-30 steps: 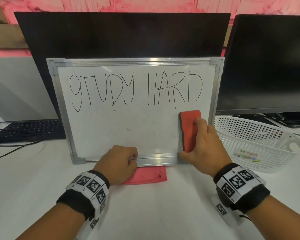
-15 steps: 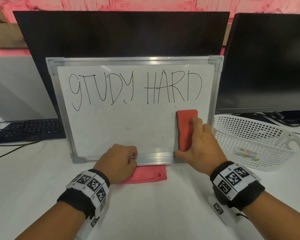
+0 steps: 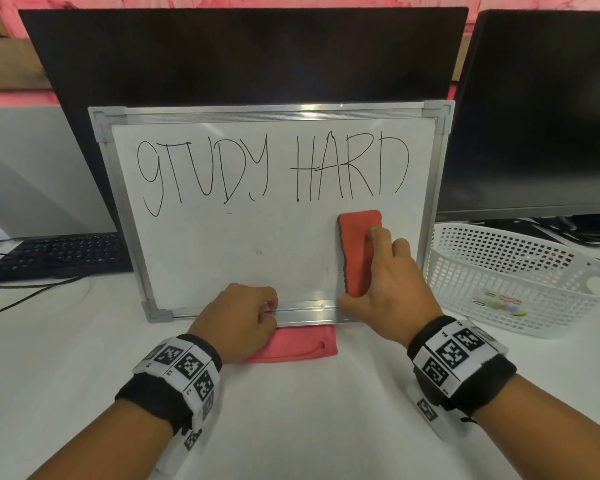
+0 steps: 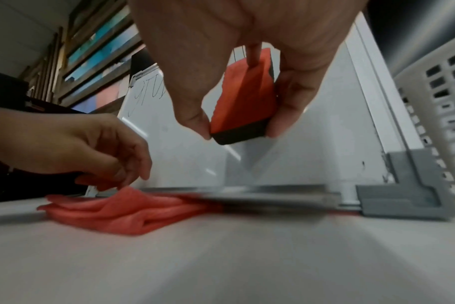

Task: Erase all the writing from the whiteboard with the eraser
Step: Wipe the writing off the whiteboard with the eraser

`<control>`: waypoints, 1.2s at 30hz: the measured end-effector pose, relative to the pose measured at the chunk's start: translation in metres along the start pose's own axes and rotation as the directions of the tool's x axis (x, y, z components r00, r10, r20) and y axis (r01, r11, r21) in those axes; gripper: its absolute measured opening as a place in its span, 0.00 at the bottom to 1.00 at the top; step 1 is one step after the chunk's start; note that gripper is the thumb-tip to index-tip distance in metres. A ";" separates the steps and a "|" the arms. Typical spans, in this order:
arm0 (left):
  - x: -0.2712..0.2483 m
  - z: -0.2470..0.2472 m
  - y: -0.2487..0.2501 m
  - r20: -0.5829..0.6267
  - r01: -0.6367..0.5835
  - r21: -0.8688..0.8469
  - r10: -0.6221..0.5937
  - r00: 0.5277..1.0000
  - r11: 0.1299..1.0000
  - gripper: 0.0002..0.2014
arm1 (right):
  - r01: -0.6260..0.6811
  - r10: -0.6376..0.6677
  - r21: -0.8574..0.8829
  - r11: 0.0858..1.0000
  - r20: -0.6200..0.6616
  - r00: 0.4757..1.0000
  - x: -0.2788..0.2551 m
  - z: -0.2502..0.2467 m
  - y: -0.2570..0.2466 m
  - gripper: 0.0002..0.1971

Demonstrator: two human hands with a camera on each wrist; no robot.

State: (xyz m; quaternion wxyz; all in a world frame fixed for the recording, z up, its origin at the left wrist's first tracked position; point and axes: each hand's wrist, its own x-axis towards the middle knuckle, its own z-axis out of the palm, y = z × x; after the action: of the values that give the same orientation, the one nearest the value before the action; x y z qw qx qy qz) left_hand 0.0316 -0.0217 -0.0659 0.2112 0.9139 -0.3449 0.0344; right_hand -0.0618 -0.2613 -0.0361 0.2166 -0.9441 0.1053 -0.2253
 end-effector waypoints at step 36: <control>-0.006 -0.004 -0.005 0.000 0.037 0.015 -0.037 0.999 0.999 0.09 | -0.029 0.041 0.060 0.998 -0.196 0.980 0.004 -0.009 0.018 0.43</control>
State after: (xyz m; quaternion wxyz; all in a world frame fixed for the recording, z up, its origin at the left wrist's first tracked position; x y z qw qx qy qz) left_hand 0.0303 -0.0131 -0.0650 0.2048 0.9217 -0.3279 0.0329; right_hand -0.0645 -0.2815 -0.0354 0.2358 -0.9085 0.1364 -0.3169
